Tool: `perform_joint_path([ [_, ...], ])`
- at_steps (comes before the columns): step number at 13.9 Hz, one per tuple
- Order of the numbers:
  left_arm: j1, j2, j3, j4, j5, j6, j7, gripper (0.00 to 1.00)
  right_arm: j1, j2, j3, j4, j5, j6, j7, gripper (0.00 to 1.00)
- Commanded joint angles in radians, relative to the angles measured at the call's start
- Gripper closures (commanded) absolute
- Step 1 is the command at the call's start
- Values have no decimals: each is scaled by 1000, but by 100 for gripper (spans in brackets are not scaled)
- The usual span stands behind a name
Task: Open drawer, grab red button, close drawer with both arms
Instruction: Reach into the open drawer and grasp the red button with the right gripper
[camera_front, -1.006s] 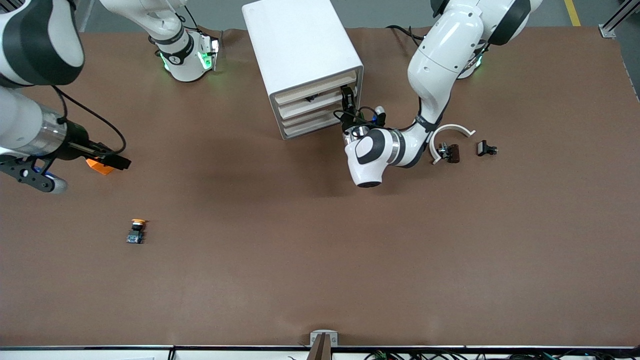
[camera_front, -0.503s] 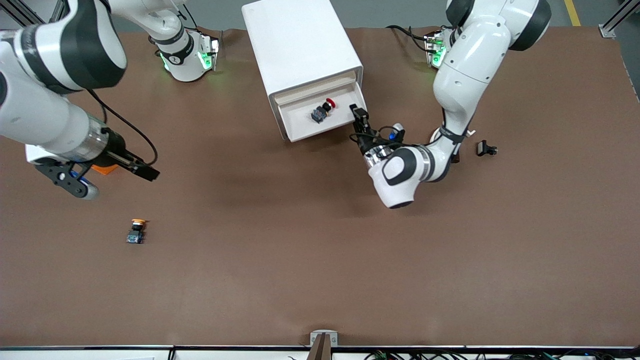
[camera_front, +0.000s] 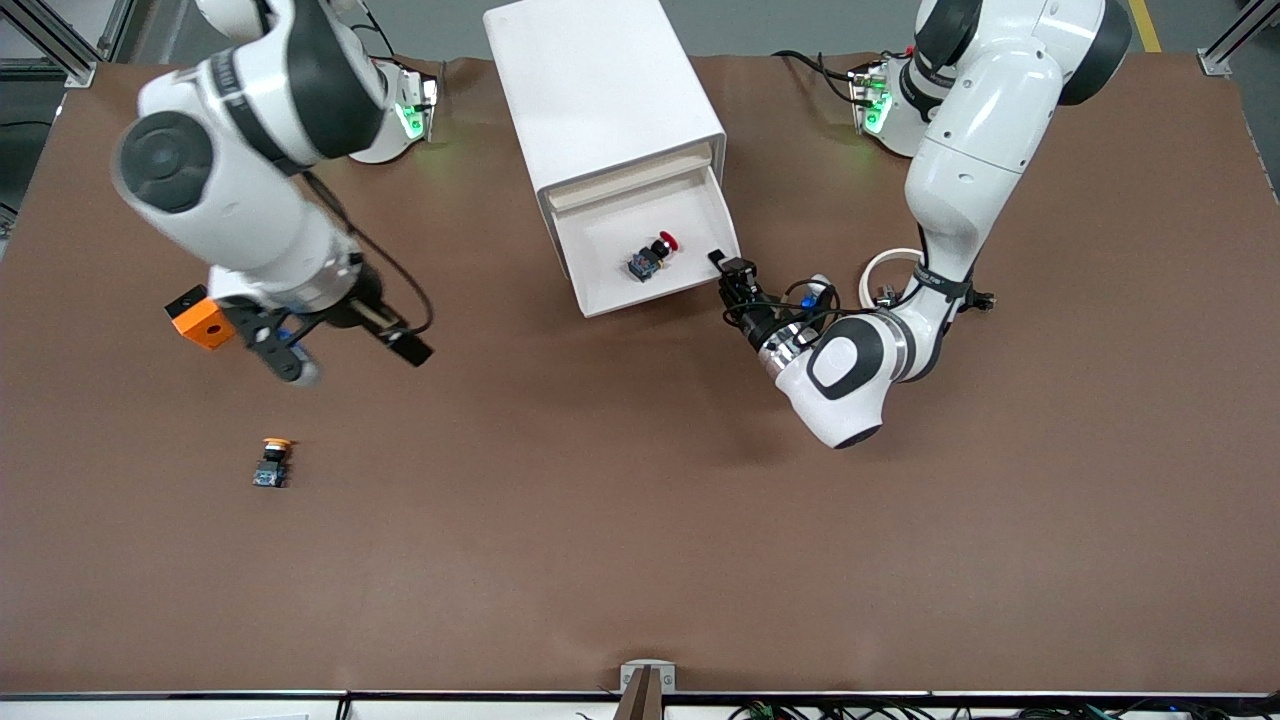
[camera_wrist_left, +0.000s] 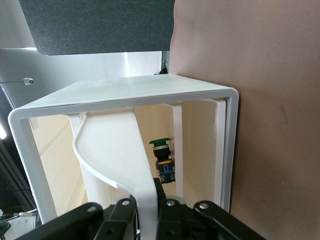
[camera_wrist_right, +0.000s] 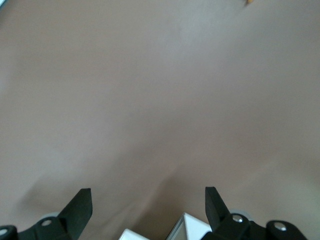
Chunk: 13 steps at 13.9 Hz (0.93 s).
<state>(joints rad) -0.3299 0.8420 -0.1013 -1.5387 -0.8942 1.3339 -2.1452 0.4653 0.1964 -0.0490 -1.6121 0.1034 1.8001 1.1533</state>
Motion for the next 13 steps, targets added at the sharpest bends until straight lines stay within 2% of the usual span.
perform_joint_path([
  [1,2,32,0,29,-6,42,16,90,107,38,-12,14,-4,8,121,0],
  [4,2,35,0,37,-6,44,16,89,214,95,-12,20,-2,22,163,0],
  [6,2,35,0,35,-5,44,16,81,288,130,-12,20,-2,60,187,0],
  [7,2,35,0,35,-5,44,16,41,315,147,-12,20,-5,76,244,0],
  [8,2,35,0,35,-6,44,13,7,331,158,-12,20,-4,91,282,0],
  [9,2,34,-1,35,-6,44,13,0,343,160,-12,18,-2,93,298,0],
  [13,6,16,-8,52,-6,42,15,0,404,201,-12,20,-5,97,301,0],
])
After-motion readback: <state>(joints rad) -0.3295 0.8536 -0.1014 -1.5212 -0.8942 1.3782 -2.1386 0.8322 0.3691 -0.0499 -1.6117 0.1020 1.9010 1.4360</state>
